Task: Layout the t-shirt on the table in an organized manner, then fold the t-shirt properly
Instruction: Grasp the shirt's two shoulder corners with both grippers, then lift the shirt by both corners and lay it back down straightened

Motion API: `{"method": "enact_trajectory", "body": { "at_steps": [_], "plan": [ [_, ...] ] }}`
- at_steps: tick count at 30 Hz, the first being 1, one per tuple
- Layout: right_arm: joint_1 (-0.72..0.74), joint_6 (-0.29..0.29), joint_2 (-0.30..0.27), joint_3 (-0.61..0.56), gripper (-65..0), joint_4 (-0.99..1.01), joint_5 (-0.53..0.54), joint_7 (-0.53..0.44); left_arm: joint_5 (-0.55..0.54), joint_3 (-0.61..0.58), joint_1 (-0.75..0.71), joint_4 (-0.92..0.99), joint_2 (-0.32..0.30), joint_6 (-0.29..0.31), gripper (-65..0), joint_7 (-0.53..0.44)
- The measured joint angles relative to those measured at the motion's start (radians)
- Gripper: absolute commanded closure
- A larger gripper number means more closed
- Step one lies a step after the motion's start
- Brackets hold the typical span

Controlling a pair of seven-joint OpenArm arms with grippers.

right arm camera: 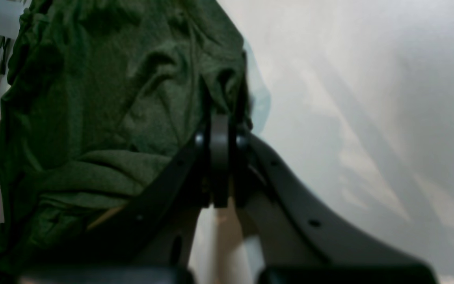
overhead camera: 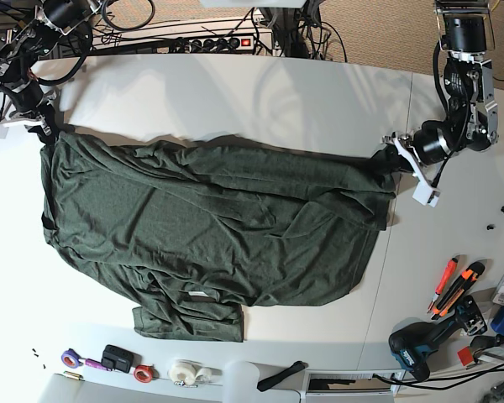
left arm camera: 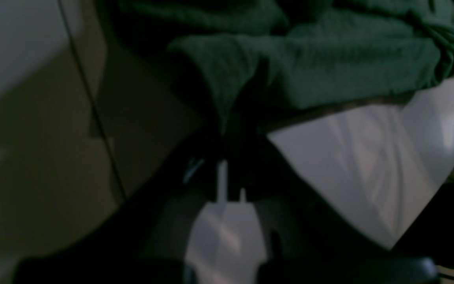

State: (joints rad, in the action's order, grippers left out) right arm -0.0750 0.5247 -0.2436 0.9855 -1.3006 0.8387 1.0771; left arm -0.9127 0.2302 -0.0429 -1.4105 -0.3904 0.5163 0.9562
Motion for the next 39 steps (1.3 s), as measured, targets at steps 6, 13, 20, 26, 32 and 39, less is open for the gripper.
{"method": "enact_trajectory", "body": {
  "at_steps": [6,13,20,26,32,39],
  "plan": [
    [-0.002,0.002,-0.037,0.0,0.0,0.0,0.003,0.054,-0.014,0.0,0.002,-0.003,-0.007,0.024,0.0,0.031],
    [-0.047,0.022,-0.173,-0.002,0.0,0.0,0.022,0.084,-0.149,0.113,-0.063,-0.011,-0.014,0.098,0.0,0.152],
    [-0.089,0.024,-0.241,-0.004,0.0,0.0,0.06,0.11,-0.249,0.202,-0.203,-0.074,-0.014,0.136,0.0,0.196],
    [-0.092,0.026,-0.243,-0.004,0.0,0.0,0.075,0.132,-0.252,0.211,-0.243,-0.138,-0.014,0.136,0.0,0.212],
    [-0.143,0.058,-0.252,-0.004,0.0,0.0,0.107,0.161,-0.252,0.211,-0.313,-0.179,-0.015,0.136,0.0,0.241],
    [-0.183,0.064,-0.277,-0.004,0.0,0.0,0.126,0.177,-0.263,0.211,-0.382,-0.193,-0.024,0.163,0.0,0.248]
  ]
}}
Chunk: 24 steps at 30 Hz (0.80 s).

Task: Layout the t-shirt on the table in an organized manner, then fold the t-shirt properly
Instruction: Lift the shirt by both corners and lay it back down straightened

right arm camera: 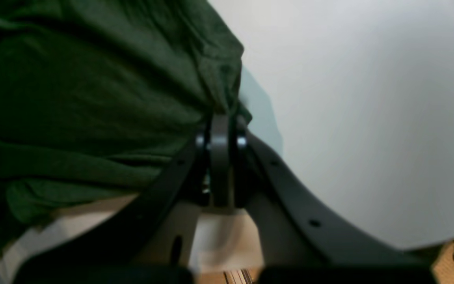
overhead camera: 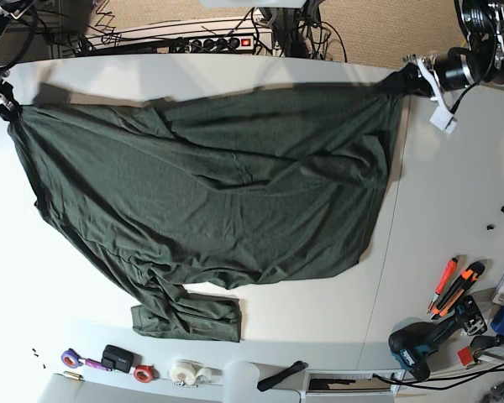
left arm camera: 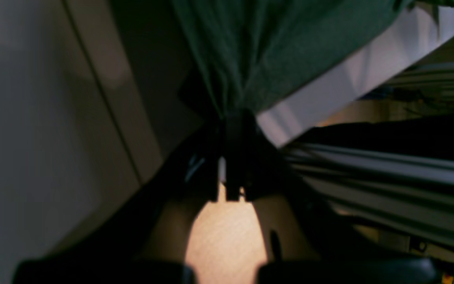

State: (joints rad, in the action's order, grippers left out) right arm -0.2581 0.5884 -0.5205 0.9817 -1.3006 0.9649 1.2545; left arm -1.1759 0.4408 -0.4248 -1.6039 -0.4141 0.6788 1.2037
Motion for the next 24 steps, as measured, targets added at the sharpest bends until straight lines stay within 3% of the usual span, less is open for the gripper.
{"method": "enact_trajectory", "body": {
  "at_steps": [10,15,24],
  "plan": [
    [-0.007,0.001,-0.039,0.0,0.0,0.0,0.003,0.073,-0.003,0.079,-0.01,-0.002,-0.004,0.014,0.0,0.047],
    [-0.051,0.004,-0.044,0.0,0.0,0.0,0.011,0.076,-0.14,0.196,-0.01,-0.002,-0.004,0.015,0.0,0.135],
    [-0.063,0.007,-0.044,0.0,0.0,0.0,0.113,0.082,-0.18,0.221,-0.007,-0.002,-0.004,0.015,0.0,0.135]
  ]
}}
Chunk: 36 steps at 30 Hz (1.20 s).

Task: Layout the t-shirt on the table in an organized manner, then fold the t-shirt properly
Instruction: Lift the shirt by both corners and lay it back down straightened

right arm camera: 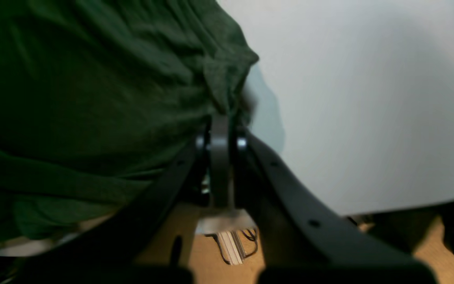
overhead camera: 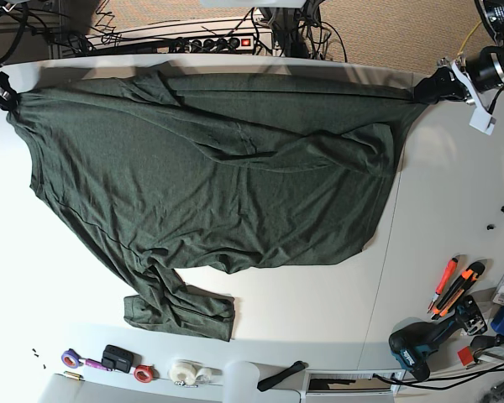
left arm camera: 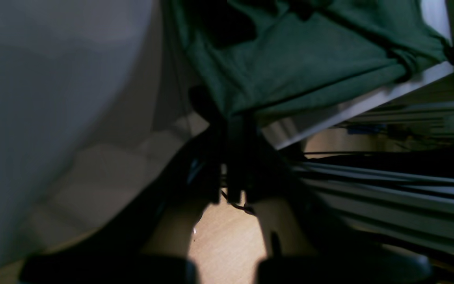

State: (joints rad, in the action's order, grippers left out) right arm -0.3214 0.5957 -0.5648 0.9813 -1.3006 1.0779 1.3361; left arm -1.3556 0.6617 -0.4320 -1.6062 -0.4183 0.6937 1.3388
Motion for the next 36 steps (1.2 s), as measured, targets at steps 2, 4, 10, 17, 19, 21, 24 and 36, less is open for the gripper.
{"method": "enact_trajectory", "body": {
  "at_steps": [2,4,10,17,19,21,24,36],
  "plan": [
    [0.0,0.027,0.0,0.0,0.0,0.0,0.063,0.015,-0.034,0.0,0.0,0.0,0.0,0.0,0.0,0.0],
    [0.0,0.038,0.0,0.0,0.0,0.0,0.106,0.024,-0.047,0.0,0.0,0.0,0.0,0.0,0.0,0.0],
    [0.019,0.049,0.0,0.0,0.0,0.0,0.127,0.023,-0.049,0.0,0.024,0.0,0.0,0.0,0.0,-0.003],
    [0.131,0.075,0.001,0.0,0.0,0.0,0.087,-0.01,-0.009,0.001,0.156,0.0,0.003,0.0,0.0,-0.007],
    [0.159,0.076,0.004,-0.003,0.0,0.0,0.013,-0.051,0.04,0.0,0.178,0.0,0.004,0.0,0.0,-0.016],
    [0.172,0.075,0.005,-0.025,0.0,0.0,-0.043,-0.084,0.074,-0.002,0.181,0.0,0.006,0.0,0.0,-0.072],
    [0.177,0.07,0.005,-0.069,0.0,0.0,-0.1,-0.134,0.129,-0.018,0.18,0.0,0.005,0.0,0.0,-0.122],
    [0.177,0.03,0.005,-0.191,0.0,0.0,-0.252,-0.193,0.324,-0.22,0.205,0.002,0.006,-0.005,0.0,-0.24]
  ]
}}
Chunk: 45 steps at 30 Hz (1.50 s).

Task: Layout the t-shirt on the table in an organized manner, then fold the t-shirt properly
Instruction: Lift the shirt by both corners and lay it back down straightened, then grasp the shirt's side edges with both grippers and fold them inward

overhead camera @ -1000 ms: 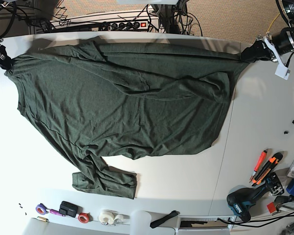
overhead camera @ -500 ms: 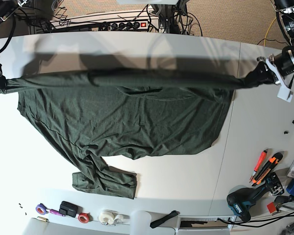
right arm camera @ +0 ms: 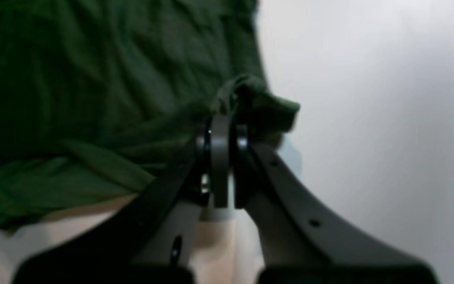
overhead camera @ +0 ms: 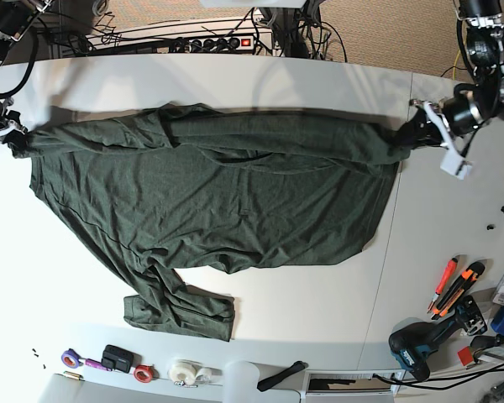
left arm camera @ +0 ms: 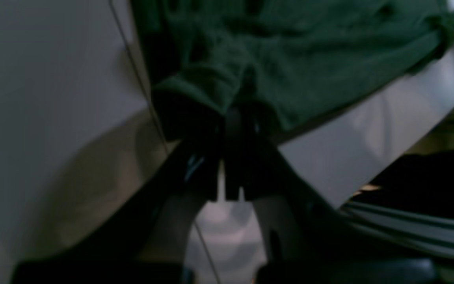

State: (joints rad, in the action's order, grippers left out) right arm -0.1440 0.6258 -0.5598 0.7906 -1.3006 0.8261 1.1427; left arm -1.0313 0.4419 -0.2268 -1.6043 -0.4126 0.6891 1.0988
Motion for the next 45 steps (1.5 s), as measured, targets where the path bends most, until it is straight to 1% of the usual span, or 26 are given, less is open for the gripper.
{"method": "enact_trajectory", "body": {
  "at_steps": [1,3,7,8,10,11,12,13,14,18,21,26,27,30,33,36,43,45],
  "plan": [
    [0.0,-0.008,0.0,0.0,0.0,0.0,-0.018,-0.005,0.003,-0.006,0.008,0.0,0.0,-0.019,0.0,-0.001],
    [0.0,-0.016,0.0,0.0,0.0,0.0,-0.027,-0.023,0.011,-0.008,0.026,0.0,0.0,-0.022,0.0,-0.004],
    [0.0,-0.017,0.0,0.0,0.0,0.0,-0.033,-0.025,0.01,-0.008,0.044,0.0,0.0,-0.022,0.0,-0.005],
    [0.0,-0.018,0.0,0.0,-2.7,0.0,-0.04,-0.026,0.011,-0.008,0.045,0.0,0.0,-0.022,-3.1,-0.005],
    [0.0,-0.019,0.0,0.0,-16.1,0.0,-0.045,-0.025,0.031,-0.008,0.044,0.0,0.0,-0.022,-14.6,-0.004],
    [0.0,-0.019,0.0,0.0,-20.7,0.0,-0.044,-0.026,0.05,-0.008,0.045,0.0,0.0,-0.023,-19.8,-0.008],
    [0.0,-0.019,0.0,0.0,-22.7,0.0,-0.044,-0.026,0.06,-0.008,0.044,0.0,0.0,-0.023,-24.1,-0.007],
    [0.0,-0.019,0.0,0.0,-22.8,0.0,-0.044,-0.029,0.06,-0.008,0.044,0.0,0.0,-0.023,-27.2,-0.008],
    [0.0,-0.019,0.0,0.0,-22.8,0.0,-0.044,-0.039,0.059,-0.008,0.044,0.0,0.0,-0.022,-28.7,-0.008],
    [0.0,-0.019,0.0,0.0,-22.8,0.0,-0.043,-0.07,0.059,-0.008,0.044,0.0,0.0,-0.023,-28.9,-0.017],
    [0.006,-0.019,0.0,0.0,-22.8,0.0,-0.043,-0.072,0.059,-0.008,0.045,0.0,0.0,-0.023,-29.4,-0.034],
    [0.031,-0.019,0.0,0.0,-23.1,0.0,-0.045,-0.074,0.059,-0.008,0.05,0.0,0.0,-0.023,-33.6,-0.039],
    [0.039,-0.012,0.0,0.0,-23.8,0.0,-0.044,-0.07,0.059,-0.008,0.053,0.0,0.0,-0.023,-33.6,-0.04],
    [0.048,-0.004,-0.003,0.0,-29.3,0.0,-0.045,-0.063,0.059,-0.008,0.053,0.0,0.0,-0.023,-33.5,-0.047],
    [0.047,-0.004,-0.002,0.0,-29.3,0.0,-0.059,-0.064,0.059,-0.008,0.053,0.0,0.0,-0.023,-33.5,-0.057],
    [0.05,-0.005,-0.003,0.0,-29.3,0.0,-0.059,-0.091,0.059,-0.008,0.056,0.0,0.0,-0.023,-33.5,-0.072],
    [0.103,-0.013,-0.005,0.001,-29.3,0.0,-0.123,-0.104,0.06,-0.008,0.104,0.0,0.0,-0.026,-33.5,-0.084],
    [0.118,-0.016,-0.005,0.001,-29.3,0.0,-0.123,-0.118,0.113,-0.008,0.116,0.0,0.0,-0.053,-33.5,-0.12]
  ]
}}
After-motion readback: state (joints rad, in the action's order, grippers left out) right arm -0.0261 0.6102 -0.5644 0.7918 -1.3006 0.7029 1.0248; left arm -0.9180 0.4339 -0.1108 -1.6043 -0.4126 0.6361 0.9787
